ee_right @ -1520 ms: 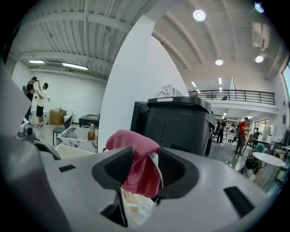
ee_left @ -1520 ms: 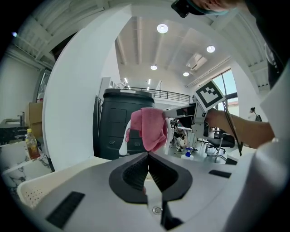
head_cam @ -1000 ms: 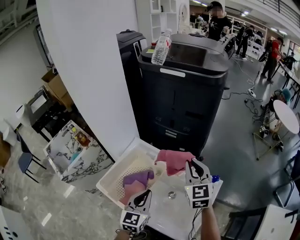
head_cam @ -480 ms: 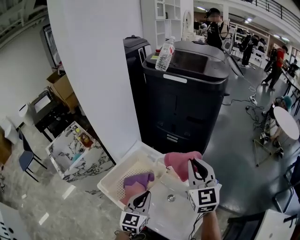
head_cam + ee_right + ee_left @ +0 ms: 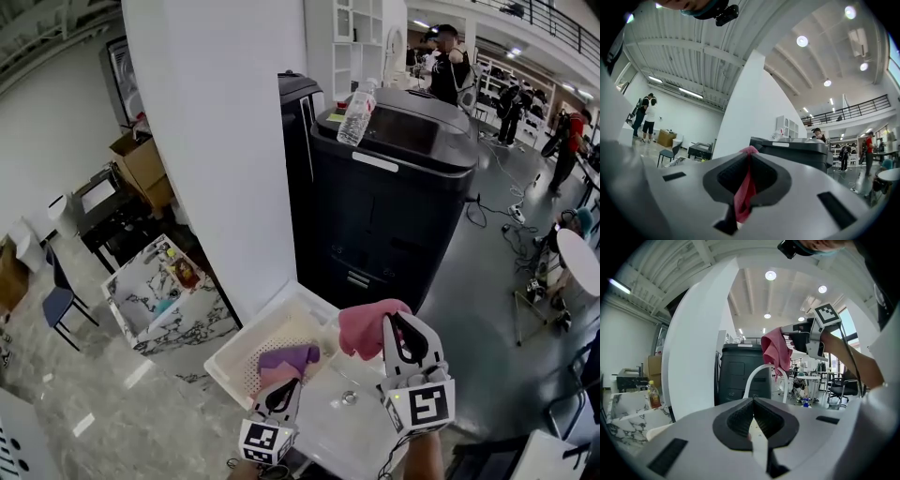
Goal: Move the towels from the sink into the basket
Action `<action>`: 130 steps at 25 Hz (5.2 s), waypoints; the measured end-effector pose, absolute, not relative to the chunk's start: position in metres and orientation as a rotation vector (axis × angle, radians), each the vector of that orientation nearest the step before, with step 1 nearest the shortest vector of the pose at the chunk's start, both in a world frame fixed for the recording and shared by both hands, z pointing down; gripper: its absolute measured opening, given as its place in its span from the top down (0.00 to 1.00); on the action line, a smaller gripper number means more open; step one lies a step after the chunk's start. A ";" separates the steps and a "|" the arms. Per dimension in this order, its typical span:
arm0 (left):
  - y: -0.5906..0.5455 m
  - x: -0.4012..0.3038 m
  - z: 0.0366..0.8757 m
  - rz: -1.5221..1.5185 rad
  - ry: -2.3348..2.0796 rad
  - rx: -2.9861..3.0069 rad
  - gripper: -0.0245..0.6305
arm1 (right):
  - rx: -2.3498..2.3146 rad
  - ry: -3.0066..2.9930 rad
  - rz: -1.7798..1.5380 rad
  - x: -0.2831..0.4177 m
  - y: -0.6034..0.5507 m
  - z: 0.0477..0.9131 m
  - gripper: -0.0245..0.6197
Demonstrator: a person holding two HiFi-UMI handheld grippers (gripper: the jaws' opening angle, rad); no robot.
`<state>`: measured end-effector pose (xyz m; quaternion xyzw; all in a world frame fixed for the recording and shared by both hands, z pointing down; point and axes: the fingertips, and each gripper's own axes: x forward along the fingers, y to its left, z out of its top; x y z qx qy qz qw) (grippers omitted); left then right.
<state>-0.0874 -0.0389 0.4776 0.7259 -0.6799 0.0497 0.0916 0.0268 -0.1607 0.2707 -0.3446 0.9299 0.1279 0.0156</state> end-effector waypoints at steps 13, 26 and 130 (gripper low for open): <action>-0.004 -0.158 0.470 0.138 -2.108 2.072 0.95 | -0.877 2.945 0.361 -0.066 -0.120 0.276 0.90; 0.032 -0.226 0.494 0.145 -2.175 1.920 0.95 | -0.705 3.148 0.187 -0.161 -0.086 0.400 0.90; 0.016 -0.039 0.469 0.224 -1.440 2.668 0.95 | -1.833 2.746 -0.140 0.120 0.021 0.475 0.91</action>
